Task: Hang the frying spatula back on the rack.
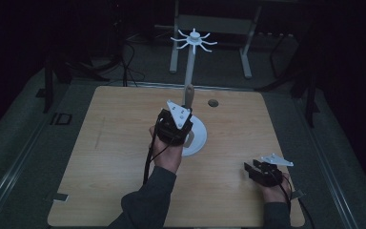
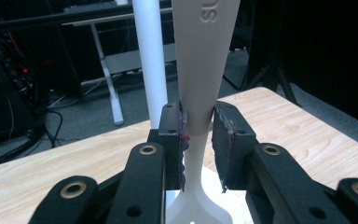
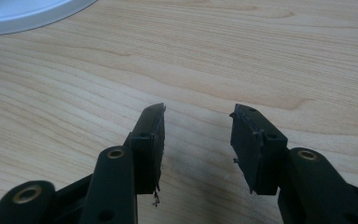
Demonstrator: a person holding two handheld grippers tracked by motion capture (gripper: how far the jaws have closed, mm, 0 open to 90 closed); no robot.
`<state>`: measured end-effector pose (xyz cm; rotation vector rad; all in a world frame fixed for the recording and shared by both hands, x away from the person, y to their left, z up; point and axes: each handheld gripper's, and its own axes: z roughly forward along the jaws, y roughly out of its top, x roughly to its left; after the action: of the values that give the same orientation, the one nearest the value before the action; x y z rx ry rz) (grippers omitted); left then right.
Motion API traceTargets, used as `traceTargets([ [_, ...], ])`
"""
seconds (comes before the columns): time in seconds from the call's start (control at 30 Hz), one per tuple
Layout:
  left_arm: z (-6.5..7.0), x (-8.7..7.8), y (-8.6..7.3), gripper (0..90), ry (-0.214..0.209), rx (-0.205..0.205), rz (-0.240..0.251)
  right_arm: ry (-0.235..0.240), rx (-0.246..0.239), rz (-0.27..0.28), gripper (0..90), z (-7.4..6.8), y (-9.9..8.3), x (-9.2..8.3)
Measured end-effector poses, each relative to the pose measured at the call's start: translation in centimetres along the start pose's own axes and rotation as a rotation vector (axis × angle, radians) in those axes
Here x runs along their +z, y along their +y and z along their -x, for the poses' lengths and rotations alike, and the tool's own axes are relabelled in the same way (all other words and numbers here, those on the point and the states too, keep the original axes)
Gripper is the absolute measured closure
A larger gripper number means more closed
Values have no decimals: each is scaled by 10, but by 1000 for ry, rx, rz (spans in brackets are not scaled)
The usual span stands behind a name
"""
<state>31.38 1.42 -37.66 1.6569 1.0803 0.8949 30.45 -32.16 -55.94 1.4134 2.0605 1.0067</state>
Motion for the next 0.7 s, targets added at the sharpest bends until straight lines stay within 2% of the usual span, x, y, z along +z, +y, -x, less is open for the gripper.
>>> traceTargets([
  [0.7, -1, -1, 21, 742, 43, -8, 35, 1, -3, -3, 545, 0, 0, 1],
])
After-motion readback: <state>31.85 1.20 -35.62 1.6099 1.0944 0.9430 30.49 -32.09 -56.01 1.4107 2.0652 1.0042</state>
